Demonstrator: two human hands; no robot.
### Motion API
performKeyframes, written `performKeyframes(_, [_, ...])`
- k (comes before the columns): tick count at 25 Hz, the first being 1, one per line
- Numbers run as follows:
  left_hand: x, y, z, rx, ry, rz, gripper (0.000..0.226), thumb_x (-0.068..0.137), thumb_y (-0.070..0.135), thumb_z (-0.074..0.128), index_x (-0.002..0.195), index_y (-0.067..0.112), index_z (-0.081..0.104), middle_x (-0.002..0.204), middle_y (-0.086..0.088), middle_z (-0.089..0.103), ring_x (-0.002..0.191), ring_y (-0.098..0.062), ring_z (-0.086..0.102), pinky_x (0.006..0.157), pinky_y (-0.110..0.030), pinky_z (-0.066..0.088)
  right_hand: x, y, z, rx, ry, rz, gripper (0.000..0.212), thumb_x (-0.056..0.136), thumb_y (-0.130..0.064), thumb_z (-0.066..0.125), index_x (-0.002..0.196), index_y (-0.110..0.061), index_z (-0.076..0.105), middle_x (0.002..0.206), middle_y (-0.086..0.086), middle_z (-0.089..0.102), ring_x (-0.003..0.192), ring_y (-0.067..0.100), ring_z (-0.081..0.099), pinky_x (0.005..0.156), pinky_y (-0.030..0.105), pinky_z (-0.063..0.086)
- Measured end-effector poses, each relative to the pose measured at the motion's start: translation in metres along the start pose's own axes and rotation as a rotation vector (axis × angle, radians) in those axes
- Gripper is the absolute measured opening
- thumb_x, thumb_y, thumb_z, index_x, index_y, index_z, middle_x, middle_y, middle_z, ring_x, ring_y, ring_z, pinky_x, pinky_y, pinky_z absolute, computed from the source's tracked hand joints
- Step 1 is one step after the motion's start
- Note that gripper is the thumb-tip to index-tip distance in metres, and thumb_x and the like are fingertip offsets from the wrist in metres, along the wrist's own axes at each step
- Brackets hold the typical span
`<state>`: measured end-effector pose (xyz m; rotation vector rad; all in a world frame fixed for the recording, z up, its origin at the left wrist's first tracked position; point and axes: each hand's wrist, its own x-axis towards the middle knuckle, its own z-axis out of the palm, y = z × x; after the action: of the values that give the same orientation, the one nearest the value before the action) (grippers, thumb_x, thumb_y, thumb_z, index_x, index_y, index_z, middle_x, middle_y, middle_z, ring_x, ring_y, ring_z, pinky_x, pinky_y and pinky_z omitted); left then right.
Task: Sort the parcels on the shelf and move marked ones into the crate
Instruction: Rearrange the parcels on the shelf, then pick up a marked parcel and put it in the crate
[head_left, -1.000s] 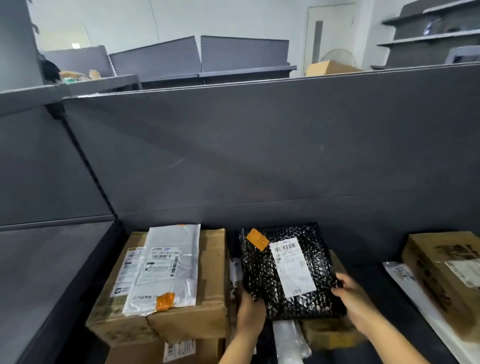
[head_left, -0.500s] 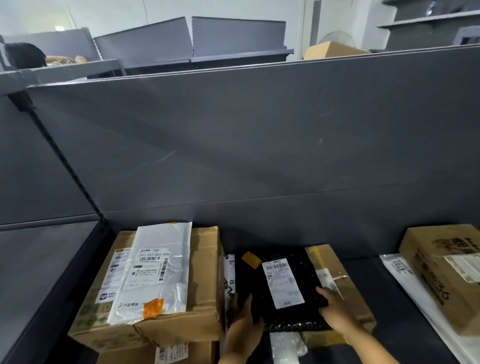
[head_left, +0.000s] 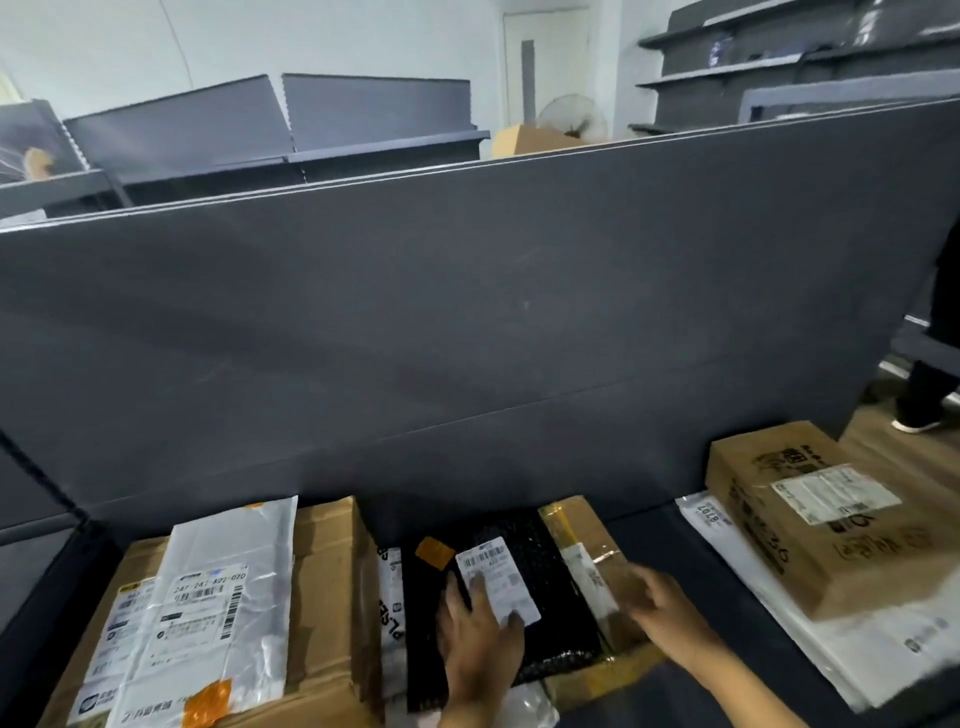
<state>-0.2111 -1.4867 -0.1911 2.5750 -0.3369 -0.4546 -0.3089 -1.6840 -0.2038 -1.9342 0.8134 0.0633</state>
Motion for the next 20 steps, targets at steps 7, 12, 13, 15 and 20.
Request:
performKeyframes(7, [-0.015, 0.099, 0.055, 0.104, -0.111, 0.175, 0.072, 0.092, 0.046, 0.041, 0.15, 0.024, 0.004, 0.159, -0.007, -0.003, 0.147, -0.027, 0.001, 0.119, -0.037, 0.008, -0.056, 0.085, -0.105, 0.024, 0.305, 0.113, 0.058, 0.081, -0.031, 0.057, 0.134, -0.014, 0.041, 0.136, 0.009, 0.041, 0.129, 0.026, 0.044, 0.098, 0.024, 0.037])
performKeyframes(12, [-0.033, 0.159, 0.096, 0.114, -0.199, 0.288, 0.069, 0.093, 0.045, 0.039, 0.151, 0.026, 0.006, 0.159, -0.004, -0.004, 0.146, -0.03, -0.001, 0.119, -0.042, 0.01, -0.097, 0.137, -0.157, 0.069, 0.428, 0.262, 0.063, 0.09, -0.022, 0.059, 0.144, -0.012, 0.028, 0.149, 0.011, 0.026, 0.134, 0.026, 0.036, 0.104, 0.03, 0.033])
performKeyframes(13, [-0.036, 0.167, 0.102, 0.122, -0.202, 0.31, 0.069, 0.093, 0.046, 0.04, 0.151, 0.026, 0.008, 0.159, -0.003, -0.004, 0.146, -0.03, 0.002, 0.119, -0.041, 0.011, -0.103, 0.145, -0.161, 0.083, 0.441, 0.282, 0.066, 0.089, -0.024, 0.061, 0.145, -0.013, 0.027, 0.15, 0.011, 0.025, 0.134, 0.025, 0.035, 0.105, 0.031, 0.033])
performKeyframes(15, [-0.038, 0.179, 0.113, 0.127, -0.214, 0.339, 0.069, 0.093, 0.046, 0.041, 0.151, 0.025, 0.011, 0.159, -0.002, -0.002, 0.145, -0.028, 0.005, 0.118, -0.04, 0.014, -0.11, 0.158, -0.167, 0.118, 0.456, 0.314, 0.072, 0.087, -0.029, 0.063, 0.146, -0.015, 0.025, 0.152, 0.008, 0.021, 0.137, 0.025, 0.033, 0.108, 0.035, 0.033])
performKeyframes(20, [-0.021, 0.202, 0.121, 0.107, -0.243, 0.403, 0.07, 0.092, 0.044, 0.044, 0.151, 0.022, 0.013, 0.159, -0.003, 0.0, 0.146, -0.028, 0.005, 0.118, -0.042, 0.013, -0.096, 0.168, -0.165, 0.28, 0.502, 0.368, 0.075, 0.084, -0.033, 0.066, 0.146, -0.015, 0.026, 0.152, 0.009, 0.026, 0.137, 0.028, 0.033, 0.109, 0.042, 0.034])
